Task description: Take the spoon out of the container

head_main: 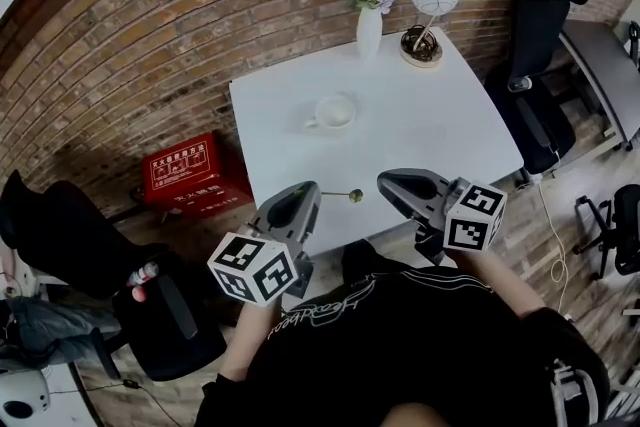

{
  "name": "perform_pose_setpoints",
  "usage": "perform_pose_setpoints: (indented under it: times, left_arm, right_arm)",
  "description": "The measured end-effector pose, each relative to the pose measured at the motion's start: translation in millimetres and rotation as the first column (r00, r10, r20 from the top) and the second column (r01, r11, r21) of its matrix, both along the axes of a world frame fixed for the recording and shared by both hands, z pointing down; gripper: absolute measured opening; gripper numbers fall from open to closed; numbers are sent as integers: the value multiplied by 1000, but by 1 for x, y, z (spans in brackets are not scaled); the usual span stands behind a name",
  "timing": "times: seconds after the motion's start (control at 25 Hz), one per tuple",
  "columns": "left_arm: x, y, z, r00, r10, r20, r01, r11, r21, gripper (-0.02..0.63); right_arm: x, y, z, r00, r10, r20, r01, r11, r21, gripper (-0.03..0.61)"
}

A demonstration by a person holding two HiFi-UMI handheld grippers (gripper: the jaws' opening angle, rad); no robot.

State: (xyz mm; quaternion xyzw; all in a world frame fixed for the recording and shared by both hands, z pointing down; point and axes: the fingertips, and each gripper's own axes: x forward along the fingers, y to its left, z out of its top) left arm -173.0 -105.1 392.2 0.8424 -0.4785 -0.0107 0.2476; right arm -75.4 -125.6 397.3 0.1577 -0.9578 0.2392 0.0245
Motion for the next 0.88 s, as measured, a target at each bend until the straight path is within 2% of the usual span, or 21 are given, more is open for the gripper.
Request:
perform_pose_setpoints:
  times: [0.2, 0.44, 0.88]
  left_arm:
    - [6, 2, -1, 1000, 12, -15, -12, 1000, 0, 6]
    - [3, -1, -2, 1000, -5, 18, 5, 1000, 4, 6]
    - [7, -7, -13, 1000, 6, 24, -6, 1000, 18, 6]
  right_arm:
    - [4, 0, 1, 1000, 11, -18, -11, 1000, -10, -3]
    - [6, -2, 2, 1000, 6, -18, -6, 1000, -8, -3]
    - [3, -8, -6, 1000, -9, -16, 9, 1000, 10, -3]
